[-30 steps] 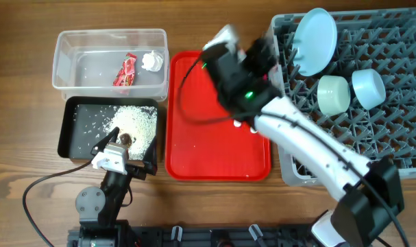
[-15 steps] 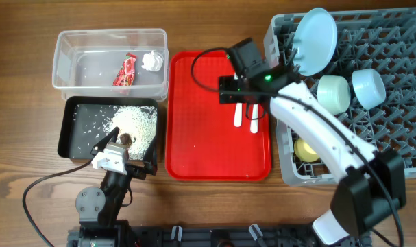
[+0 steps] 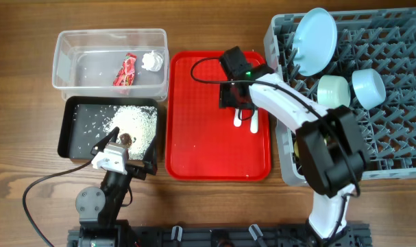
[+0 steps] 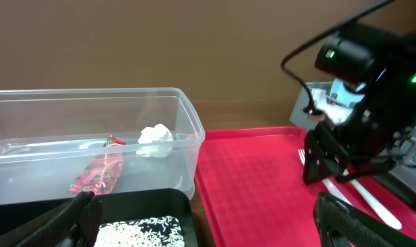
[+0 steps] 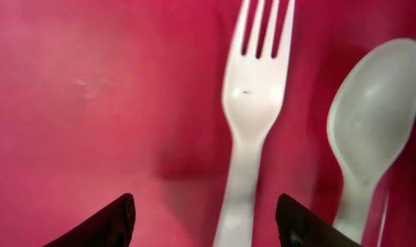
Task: Sort waste into correct bins and load items into the dishwasher rack
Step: 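Reach the right gripper down and grasp the white plastic fork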
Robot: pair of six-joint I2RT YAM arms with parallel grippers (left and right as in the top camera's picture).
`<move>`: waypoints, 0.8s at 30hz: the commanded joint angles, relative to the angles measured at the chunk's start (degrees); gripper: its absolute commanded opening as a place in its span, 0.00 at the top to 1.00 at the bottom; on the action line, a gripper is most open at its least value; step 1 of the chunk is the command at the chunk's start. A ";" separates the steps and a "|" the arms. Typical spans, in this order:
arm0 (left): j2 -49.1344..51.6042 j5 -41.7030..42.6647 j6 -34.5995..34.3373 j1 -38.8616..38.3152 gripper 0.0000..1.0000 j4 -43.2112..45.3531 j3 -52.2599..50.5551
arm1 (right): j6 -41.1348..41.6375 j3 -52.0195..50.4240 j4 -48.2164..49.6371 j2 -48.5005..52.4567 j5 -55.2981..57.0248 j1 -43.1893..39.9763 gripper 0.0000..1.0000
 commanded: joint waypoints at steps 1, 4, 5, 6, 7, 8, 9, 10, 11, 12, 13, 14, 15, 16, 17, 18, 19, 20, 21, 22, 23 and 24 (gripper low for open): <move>-0.57 -0.59 0.87 -0.20 0.00 0.20 -0.48 | -0.13 -0.28 0.48 2.23 2.49 0.07 0.45; -0.57 -0.59 0.87 -0.20 0.00 0.20 -0.48 | -0.09 -0.28 0.57 2.21 2.49 0.07 0.64; -0.57 -0.57 0.87 -0.20 0.00 0.20 -0.48 | -0.04 -0.28 0.59 2.21 2.47 0.07 0.69; -0.57 -0.59 0.87 -0.20 0.00 0.20 -0.48 | 0.04 -0.28 0.55 2.21 2.49 0.07 0.74; -0.57 -0.57 0.87 -0.20 0.00 0.20 -0.48 | 0.13 -0.28 0.55 2.21 2.49 0.07 0.81; -0.57 -0.59 0.87 -0.20 0.00 0.20 -0.48 | 0.09 -0.26 0.50 2.16 2.47 0.07 0.87; -0.57 -0.59 0.87 -0.20 0.00 0.20 -0.48 | 0.09 -0.26 0.44 2.14 2.47 0.07 0.90; -0.57 -0.57 0.87 -0.20 0.00 0.20 -0.48 | 0.11 -0.26 0.09 2.14 2.38 0.07 0.92; -0.57 -0.59 0.87 -0.20 0.00 0.20 -0.48 | 0.11 -0.20 -0.42 2.10 2.29 0.07 0.95; -0.57 -0.57 0.85 -0.20 0.00 0.20 -0.48 | 0.11 -0.13 -1.09 2.01 2.29 0.07 0.96; -0.57 -0.59 0.87 -0.20 0.00 0.20 -0.48 | 0.11 -0.09 -1.55 1.75 2.29 0.07 0.96; -0.57 -0.59 0.87 -0.20 0.00 0.20 -0.48 | 0.07 0.00 -1.97 1.49 2.29 0.07 0.96; -0.57 -0.57 0.87 -0.20 0.00 0.20 -0.48 | -0.09 0.02 -2.38 0.85 2.32 0.07 0.96; -0.57 -0.59 0.87 -0.20 0.00 0.20 -0.48 | -0.59 0.02 -2.67 0.13 2.32 0.07 0.96; -0.57 -0.57 0.87 -0.20 0.00 0.20 -0.48 | -1.38 0.02 -2.93 -0.87 2.29 0.07 0.96; -0.57 -0.57 0.87 -0.20 0.00 0.20 -0.48 | -1.66 0.02 -3.10 -2.01 2.32 0.07 0.96; -0.57 -0.59 0.87 -0.20 0.00 0.20 -0.48 | -2.38 0.02 -3.26 -3.43 2.29 0.07 0.96; -0.57 -0.59 0.87 -0.20 0.00 0.20 -0.48 | -3.15 0.02 -3.34 -4.92 2.32 0.07 0.96; -0.57 -0.57 0.87 -0.20 0.00 0.20 -0.48 | -4.55 0.02 -3.34 -7.72 2.32 0.07 0.96; -0.57 -0.57 0.87 -0.20 0.00 0.20 -0.48 | -5.18 0.02 -3.34 -9.33 2.71 0.00 0.96; -0.57 -0.57 0.87 -0.20 0.00 0.20 -0.48 | -6.16 0.02 -3.17 -10.91 2.82 -0.09 0.96; -0.57 -0.57 0.87 -0.20 0.00 0.20 -0.48 | -7.10 0.02 -2.93 -12.79 2.97 -0.35 0.95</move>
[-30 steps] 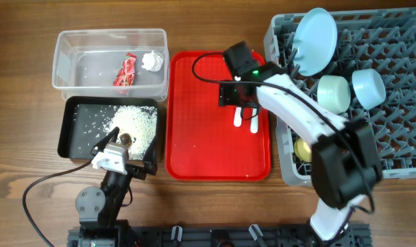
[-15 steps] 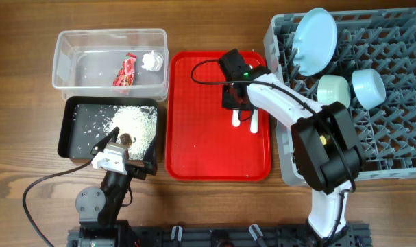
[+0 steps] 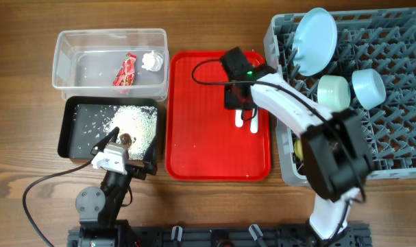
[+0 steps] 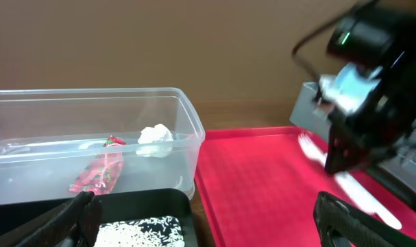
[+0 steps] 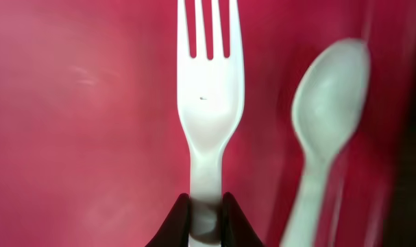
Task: Sort waste into correct bins and load items into the dishwasher rack
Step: 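Reach the right gripper down and grasp the white plastic fork, then carry the fork into the rack and release it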
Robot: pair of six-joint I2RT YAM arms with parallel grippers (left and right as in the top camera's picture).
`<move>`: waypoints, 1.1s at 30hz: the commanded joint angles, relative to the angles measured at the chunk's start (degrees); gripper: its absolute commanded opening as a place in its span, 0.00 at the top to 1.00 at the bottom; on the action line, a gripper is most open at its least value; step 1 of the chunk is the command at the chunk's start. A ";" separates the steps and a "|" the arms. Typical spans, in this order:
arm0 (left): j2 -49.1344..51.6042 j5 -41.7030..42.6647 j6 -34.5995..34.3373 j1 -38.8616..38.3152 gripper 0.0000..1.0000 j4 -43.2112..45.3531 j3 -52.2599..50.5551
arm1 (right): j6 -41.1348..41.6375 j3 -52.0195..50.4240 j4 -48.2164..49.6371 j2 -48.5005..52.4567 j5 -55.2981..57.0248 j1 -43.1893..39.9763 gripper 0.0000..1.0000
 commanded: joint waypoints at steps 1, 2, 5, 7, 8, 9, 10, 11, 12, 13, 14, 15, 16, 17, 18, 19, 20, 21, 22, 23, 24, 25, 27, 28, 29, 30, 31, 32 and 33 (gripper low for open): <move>-0.57 -0.57 0.85 -0.20 0.00 0.20 -0.48 | -4.46 -0.04 0.39 -9.44 1.60 -0.68 0.95; -0.57 -0.57 0.87 -0.20 0.00 0.20 -0.48 | -4.50 -0.04 0.33 -10.82 2.38 -1.16 0.95; -0.57 -0.55 0.87 -0.20 0.00 0.22 -0.48 | -4.48 -0.04 -0.07 -14.34 5.86 -3.06 0.93; -0.57 -0.55 0.87 -0.20 0.00 0.20 -0.48 | -5.46 -0.04 -0.07 -16.31 8.17 -5.51 0.93; -0.57 -0.55 0.87 -0.20 0.00 0.20 -0.48 | -6.45 -0.04 0.02 -16.74 8.85 -6.75 0.92; -0.57 -0.55 0.87 -0.20 0.00 0.20 -0.48 | -8.00 -0.04 0.17 -16.96 9.62 -8.13 0.92; -0.57 -0.57 0.87 -0.20 0.00 0.20 -0.48 | -10.03 -0.07 0.33 -16.94 10.67 -9.55 0.91; -0.57 -0.57 0.87 -0.20 0.00 0.20 -0.48 | -11.67 -0.09 0.37 -16.74 12.00 -10.95 0.91; -0.57 -0.55 0.87 -0.20 0.00 0.20 -0.48 | -13.18 -0.07 0.50 -16.31 13.33 -12.63 0.91; -0.57 -0.55 0.87 -0.20 0.00 0.20 -0.48 | -14.38 -0.09 0.66 -16.13 13.44 -13.75 0.91; -0.57 -0.55 0.87 -0.20 0.00 0.20 -0.48 | -16.00 -0.09 1.25 -15.54 13.40 -15.06 0.91; -0.57 -0.55 0.87 -0.20 0.00 0.20 -0.48 | -17.73 -0.09 1.73 -15.26 13.03 -16.22 0.91; -0.57 -0.55 0.87 -0.20 0.00 0.20 -0.48 | -20.04 -0.09 2.34 -14.71 12.31 -17.22 0.91; -0.57 -0.55 0.87 -0.20 0.00 0.20 -0.48 | -21.90 -0.09 2.82 -14.40 11.39 -17.64 0.91; -0.57 -0.55 0.87 -0.20 0.00 0.20 -0.48 | -24.61 -0.09 3.30 -13.94 9.92 -17.88 0.90; -0.57 -0.55 0.87 -0.20 0.00 0.20 -0.48 | -26.10 -0.09 3.48 -13.60 9.22 -17.88 0.89; -0.57 -0.55 0.87 -0.20 0.00 0.20 -0.48 | -26.77 -0.09 3.45 -13.27 8.87 -17.70 0.88; -0.57 -0.57 0.87 -0.20 0.00 0.20 -0.48 | -26.77 -0.09 3.39 -12.87 8.90 -17.53 0.86; -0.57 -0.55 0.87 -0.20 0.00 0.20 -0.48 | -26.75 -0.09 3.17 -12.55 8.90 -17.31 0.83; -0.57 -0.57 0.87 -0.20 0.00 0.20 -0.48 | -26.77 -0.13 2.91 -12.20 8.87 -17.22 0.77; -0.57 -0.55 0.87 -0.20 0.00 0.20 -0.48 | -26.77 -0.13 2.43 -12.00 8.87 -17.05 0.76; -0.57 -0.55 0.87 -0.20 0.00 0.20 -0.48 | -26.75 -0.11 1.84 -12.00 8.87 -16.83 0.73; -0.57 -0.55 0.87 -0.20 0.00 0.20 -0.48 | -26.58 -0.11 1.18 -12.44 7.30 -15.80 0.65; -0.57 -0.55 0.87 -0.20 0.00 0.20 -0.48 | -26.56 -0.11 1.09 -12.70 6.58 -15.19 0.60; -0.57 -0.57 0.87 -0.20 0.00 0.20 -0.48 | -26.21 -0.11 0.96 -13.20 5.97 -13.88 0.56; -0.57 -0.55 0.87 -0.20 0.00 0.20 -0.48 | -25.57 -0.11 0.92 -13.49 5.75 -12.94 0.55; -0.57 -0.55 0.87 -0.20 0.00 0.20 -0.48 | -25.07 -0.11 0.81 -13.79 4.81 -11.08 0.53; -0.57 -0.55 0.87 -0.20 0.00 0.20 -0.48 | -25.09 -0.11 0.76 -13.79 4.00 -9.46 0.53; -0.57 -0.55 0.87 -0.20 0.00 0.20 -0.48 | -24.98 -0.11 0.61 -13.77 3.61 -7.76 0.51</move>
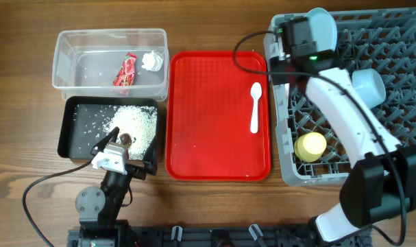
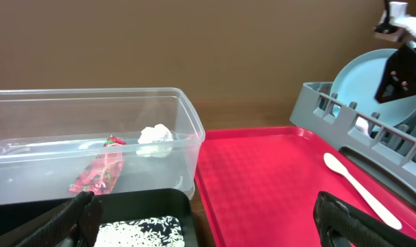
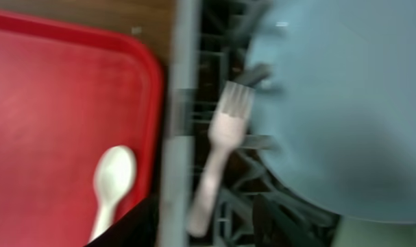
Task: Sort waste into correct bins and load items into the dishwasher rack
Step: 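Carry the fork into the rack and release it, then grasp the white plastic spoon on the red tray with the right gripper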
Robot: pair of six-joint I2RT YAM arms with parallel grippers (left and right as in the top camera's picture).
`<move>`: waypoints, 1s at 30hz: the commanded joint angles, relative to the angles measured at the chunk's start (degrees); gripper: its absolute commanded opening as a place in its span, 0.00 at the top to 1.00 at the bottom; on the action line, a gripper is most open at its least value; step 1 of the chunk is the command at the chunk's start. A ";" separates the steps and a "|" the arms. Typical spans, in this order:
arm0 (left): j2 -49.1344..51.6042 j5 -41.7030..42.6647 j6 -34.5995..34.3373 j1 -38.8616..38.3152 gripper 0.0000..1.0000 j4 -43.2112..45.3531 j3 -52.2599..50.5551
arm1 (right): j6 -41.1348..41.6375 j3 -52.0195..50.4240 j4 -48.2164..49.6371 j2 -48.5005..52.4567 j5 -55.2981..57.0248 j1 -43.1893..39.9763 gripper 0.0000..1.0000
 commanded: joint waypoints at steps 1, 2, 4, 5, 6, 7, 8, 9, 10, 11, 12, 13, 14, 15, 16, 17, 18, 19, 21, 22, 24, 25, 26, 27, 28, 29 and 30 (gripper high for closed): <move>-0.57 -0.57 0.87 -0.20 0.00 0.20 -0.48 | 1.16 -0.13 -0.59 -0.94 -3.74 6.86 0.49; -0.57 -0.57 0.87 -0.20 0.00 0.20 -0.48 | 1.90 -0.13 -0.94 -0.72 -3.69 8.09 0.46; -0.57 -0.57 0.87 -0.20 0.00 0.20 -0.48 | 6.99 -0.13 -2.29 0.13 -3.72 10.73 0.40; -0.57 -0.55 0.87 -0.20 0.00 0.20 -0.48 | 9.77 -0.17 -2.91 0.74 -3.69 11.39 0.40; -0.57 -0.55 0.87 -0.20 0.00 0.20 -0.48 | 11.34 -0.20 -3.26 1.33 -3.69 11.74 0.40; -0.57 -0.57 0.87 -0.20 0.00 0.20 -0.48 | 13.07 -0.20 -3.56 2.27 -3.69 11.96 0.40; -0.57 -0.57 0.87 -0.20 0.00 0.20 -0.48 | 14.12 -0.33 -3.50 3.37 -3.63 11.98 0.40; -0.57 -0.57 0.87 -0.20 0.00 0.20 -0.48 | 14.99 -0.46 -3.08 4.68 -3.52 11.98 0.40; -0.57 -0.55 0.87 -0.20 0.00 0.20 -0.48 | 15.37 -0.46 -2.58 6.58 -3.52 11.96 0.39; -0.57 -0.57 0.87 -0.20 0.00 0.20 -0.48 | 15.30 -0.46 -2.12 8.20 -3.48 11.96 0.39; -0.57 -0.57 0.87 -0.20 0.00 0.20 -0.48 | 15.30 -0.46 -1.73 9.84 -3.06 11.96 0.40; -0.57 -0.55 0.87 -0.20 0.00 0.20 -0.48 | 15.41 -0.46 -1.57 11.21 -2.45 11.96 0.40; -0.57 -0.57 0.87 -0.20 0.00 0.20 -0.48 | 15.89 -0.46 -1.42 12.63 -1.40 11.96 0.42; -0.57 -0.57 0.87 -0.20 0.00 0.20 -0.48 | 17.25 -0.46 -1.40 13.81 0.11 11.93 0.41; -0.57 -0.55 0.87 -0.20 0.00 0.20 -0.48 | 18.84 -0.46 -1.62 14.86 1.86 11.91 0.41; -0.57 -0.55 0.87 -0.20 0.00 0.20 -0.48 | 20.39 -0.46 -2.10 15.69 3.13 11.91 0.41; -0.57 -0.57 0.87 -0.20 0.00 0.20 -0.48 | 21.27 -0.46 -2.60 16.41 3.48 11.91 0.41; -0.57 -0.55 0.87 -0.20 0.00 0.20 -0.48 | 21.33 -0.46 -3.10 17.00 2.93 11.91 0.41; -0.57 -0.55 0.87 -0.20 0.00 0.20 -0.48 | 21.38 -0.46 -3.82 17.86 1.81 11.91 0.41; -0.57 -0.55 0.87 -0.20 0.00 0.20 -0.48 | 21.38 -0.46 -3.96 18.21 1.77 11.91 0.41; -0.57 -0.55 0.87 -0.20 0.00 0.20 -0.48 | 21.42 -0.46 -3.04 19.19 1.99 11.80 0.41; -0.57 -0.57 0.87 -0.20 0.00 0.20 -0.48 | 21.73 -0.46 -2.38 19.80 1.92 11.58 0.44; -0.57 -0.55 0.87 -0.20 0.00 0.20 -0.48 | 22.53 -0.46 -2.25 20.09 1.75 11.37 0.52; -0.57 -0.57 0.87 -0.20 0.00 0.20 -0.48 | 22.93 -0.46 -2.25 20.55 1.01 11.21 0.61; -0.57 -0.57 0.87 -0.20 0.00 0.20 -0.48 | 22.75 -0.46 -2.27 20.72 -0.63 11.10 0.64; -0.57 -0.55 0.87 -0.20 0.00 0.20 -0.48 | 22.75 -0.46 -2.43 20.92 -2.43 11.10 0.65; -0.57 -0.55 0.87 -0.20 0.00 0.20 -0.48 | 22.64 -0.46 -2.49 20.94 -4.02 11.10 0.64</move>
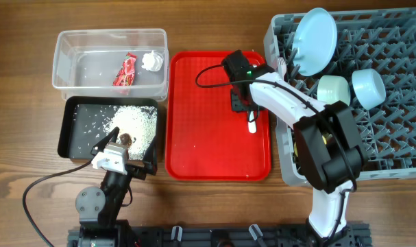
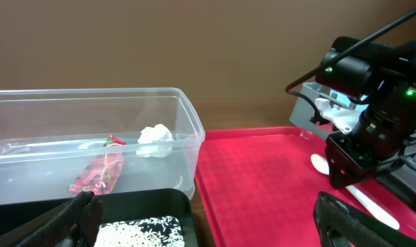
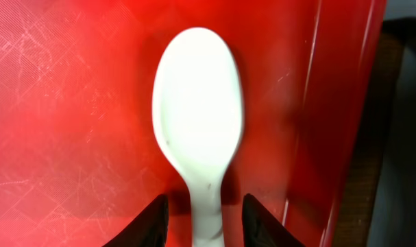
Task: Sort waste into correct bins and load items into the dishwasher rack
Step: 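Grasp the white plastic spoon on the red tray with the right gripper, then carry the spoon into the rack beside the plate and release it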
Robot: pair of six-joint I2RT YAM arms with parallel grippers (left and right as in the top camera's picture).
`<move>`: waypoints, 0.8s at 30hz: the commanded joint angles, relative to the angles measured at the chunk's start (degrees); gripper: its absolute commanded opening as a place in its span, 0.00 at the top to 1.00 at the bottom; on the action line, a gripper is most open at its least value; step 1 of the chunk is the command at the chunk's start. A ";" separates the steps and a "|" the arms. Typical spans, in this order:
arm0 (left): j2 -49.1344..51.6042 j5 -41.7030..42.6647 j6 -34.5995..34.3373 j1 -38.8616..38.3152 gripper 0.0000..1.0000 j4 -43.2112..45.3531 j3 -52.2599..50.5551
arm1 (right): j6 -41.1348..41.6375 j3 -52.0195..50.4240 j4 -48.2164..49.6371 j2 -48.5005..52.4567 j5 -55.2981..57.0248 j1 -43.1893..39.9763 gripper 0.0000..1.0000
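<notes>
A white plastic spoon (image 3: 197,110) lies on the red tray (image 1: 201,137), near its right rim. My right gripper (image 3: 206,223) is low over the spoon and open, one finger on each side of the handle just below the bowl. In the overhead view it (image 1: 240,104) covers the spoon's bowl, so only the handle (image 1: 252,123) shows. A white fork (image 1: 281,66) stands in the grey dishwasher rack (image 1: 393,137) at its left edge, beside the blue plate (image 1: 314,41). My left gripper (image 2: 214,226) rests open, holding nothing, at the black tray's near edge.
The clear bin (image 1: 77,68) at the back left holds a red wrapper (image 1: 125,71) and a crumpled tissue (image 1: 151,60). The black tray (image 1: 81,134) holds scattered rice. Two cups (image 1: 333,89) (image 1: 367,86) sit in the rack.
My right gripper was at the rack's left edge with the fork beside the blue plate. It is now back over the tray, open around the spoon's handle. The fork stays in the rack.
My right gripper first stood open around the fork on the tray, with the spoon beside it. Then it was shut on the fork's handle. Then the fork was at the rack by the plate. Now the fork stands there and the gripper straddles the spoon. The left arm stayed put.
</notes>
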 commanded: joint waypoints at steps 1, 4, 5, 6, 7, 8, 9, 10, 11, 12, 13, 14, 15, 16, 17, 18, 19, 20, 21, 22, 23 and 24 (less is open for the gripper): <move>-0.57 -0.57 0.87 -0.20 0.00 0.20 -0.48 | 1.14 -0.39 -0.17 2.49 -5.60 -0.42 0.62; -0.57 -0.57 0.87 -0.20 0.00 0.20 -0.48 | 1.14 -0.39 -0.09 2.49 -5.99 -0.44 0.66; -0.57 -0.55 0.87 -0.20 0.00 0.20 -0.48 | 1.16 -0.39 -0.04 2.49 -5.84 -0.42 0.68; -0.57 -0.57 0.87 -0.20 0.00 0.20 -0.48 | 1.11 -0.39 0.07 2.49 -5.84 -0.42 0.71; -0.57 -0.57 0.87 -0.20 0.00 0.20 -0.48 | 1.03 -0.37 0.15 2.49 -5.84 -0.42 0.75; -0.57 -0.57 0.87 -0.20 0.00 0.20 -0.48 | 0.68 -0.37 0.28 2.47 -5.84 -0.42 0.82; -0.57 -0.57 0.87 -0.20 0.00 0.20 -0.48 | -0.39 -0.37 0.59 2.45 -5.88 -0.42 0.85; -0.57 -0.55 0.87 -0.20 0.00 0.20 -0.48 | -1.16 -0.24 0.72 2.40 -5.88 -0.42 0.89; -0.57 -0.55 0.87 -0.20 0.00 0.20 -0.48 | -2.05 0.02 0.50 2.16 -6.03 -0.42 0.91; -0.57 -0.57 0.87 -0.20 0.00 0.20 -0.48 | -2.29 0.42 -0.17 1.70 -6.05 -0.42 0.93; -0.57 -0.55 0.87 -0.20 0.00 0.20 -0.48 | -2.29 0.70 -0.66 1.29 -6.08 -0.42 0.93; -0.57 -0.55 0.87 -0.20 0.00 0.20 -0.48 | -2.27 1.18 -1.51 0.31 -6.08 -0.42 0.94; -0.57 -0.55 0.87 -0.20 0.00 0.20 -0.48 | -2.27 1.51 -1.97 -0.74 -6.05 -0.42 0.94; -0.57 -0.57 0.87 -0.20 0.00 0.20 -0.48 | -2.36 1.68 -2.19 -1.77 -6.03 -0.42 0.94; -0.57 -0.55 0.87 -0.20 0.00 0.20 -0.48 | -2.89 1.79 -2.27 -3.48 -6.01 -0.44 0.94; -0.57 -0.55 0.87 -0.20 0.00 0.20 -0.48 | -3.37 1.84 -2.23 -5.33 -5.79 -0.44 0.93; -0.57 -0.55 0.87 -0.20 0.00 0.20 -0.48 | -3.32 1.84 -2.25 -7.30 -4.94 -0.44 0.92; -0.57 -0.55 0.87 -0.20 0.00 0.20 -0.48 | -3.34 1.84 -2.25 -8.92 -4.04 -0.50 0.92; -0.57 -0.55 0.87 -0.20 0.00 0.20 -0.48 | -3.32 1.84 -2.21 -12.63 -1.31 -0.85 0.91; -0.57 -0.57 0.87 -0.20 0.00 0.20 -0.48 | -3.34 1.84 -2.14 -14.82 0.37 -1.20 0.91; -0.57 -0.55 0.87 -0.20 0.00 0.20 -0.48 | -3.37 1.84 -2.01 -16.41 1.53 -1.57 0.91; -0.57 -0.55 0.87 -0.20 0.00 0.20 -0.48 | -3.39 1.84 -1.84 -18.58 2.95 -2.14 0.91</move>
